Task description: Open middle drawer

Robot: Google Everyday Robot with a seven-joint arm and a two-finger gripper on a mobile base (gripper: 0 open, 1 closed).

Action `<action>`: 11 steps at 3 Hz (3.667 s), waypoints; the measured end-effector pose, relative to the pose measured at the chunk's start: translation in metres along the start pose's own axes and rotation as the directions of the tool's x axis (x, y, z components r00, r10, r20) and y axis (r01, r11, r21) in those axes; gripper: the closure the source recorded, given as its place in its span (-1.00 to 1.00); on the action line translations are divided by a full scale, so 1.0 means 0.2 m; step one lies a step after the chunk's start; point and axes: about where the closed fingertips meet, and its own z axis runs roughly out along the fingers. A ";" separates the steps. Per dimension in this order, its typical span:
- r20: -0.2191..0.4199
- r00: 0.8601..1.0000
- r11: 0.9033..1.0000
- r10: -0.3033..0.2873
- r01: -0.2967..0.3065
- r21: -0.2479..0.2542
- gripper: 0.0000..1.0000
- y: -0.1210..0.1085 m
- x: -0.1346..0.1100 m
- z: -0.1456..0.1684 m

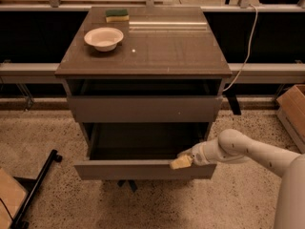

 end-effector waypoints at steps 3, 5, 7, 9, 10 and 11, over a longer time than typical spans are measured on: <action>-0.077 0.988 0.991 0.133 -0.130 0.036 0.49 0.11 0.25 -0.15; -0.085 0.981 0.983 0.176 -0.171 0.065 -0.42 0.15 0.31 -0.20; -0.085 0.981 0.983 0.176 -0.171 0.065 -1.00 0.15 0.30 -0.21; -0.115 0.979 0.986 0.166 -0.162 0.047 -1.00 0.17 0.31 -0.18; -0.179 0.964 0.980 0.197 -0.193 0.040 -1.00 0.20 0.38 -0.19; -0.195 0.956 0.976 0.218 -0.214 0.042 -1.00 0.22 0.42 -0.21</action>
Offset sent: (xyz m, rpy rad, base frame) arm -0.1424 -0.0649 -0.0009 -0.0984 0.3044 -0.1885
